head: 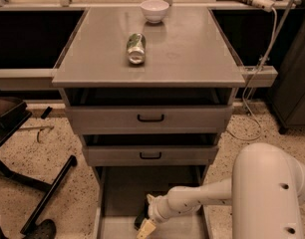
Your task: Pick sponge from bottom drawer and place on counter
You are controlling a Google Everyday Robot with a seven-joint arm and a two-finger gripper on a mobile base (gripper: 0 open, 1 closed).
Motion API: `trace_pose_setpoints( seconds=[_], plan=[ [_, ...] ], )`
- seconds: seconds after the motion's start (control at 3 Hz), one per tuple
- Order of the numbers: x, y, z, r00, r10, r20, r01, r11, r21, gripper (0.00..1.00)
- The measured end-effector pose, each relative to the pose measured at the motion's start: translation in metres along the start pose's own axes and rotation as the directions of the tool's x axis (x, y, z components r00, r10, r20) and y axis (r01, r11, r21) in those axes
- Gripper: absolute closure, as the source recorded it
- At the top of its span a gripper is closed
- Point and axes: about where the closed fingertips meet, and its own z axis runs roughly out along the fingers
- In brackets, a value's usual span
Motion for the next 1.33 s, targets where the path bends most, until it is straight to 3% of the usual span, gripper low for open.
trace_pose_setpoints(
  seconds=[0.67, 1.0, 1.33],
  plan=[
    [0.011, -0.022, 0.041, 0.995, -0.075, -0.064, 0.078, 0.9958, 0.048, 0.0],
    [0.016, -0.029, 0.059, 0.992, -0.089, -0.087, 0.093, 0.9944, 0.05, 0.0],
    [0.02, -0.03, 0.071, 0.995, -0.081, -0.065, 0.083, 0.9961, 0.03, 0.0]
  ],
)
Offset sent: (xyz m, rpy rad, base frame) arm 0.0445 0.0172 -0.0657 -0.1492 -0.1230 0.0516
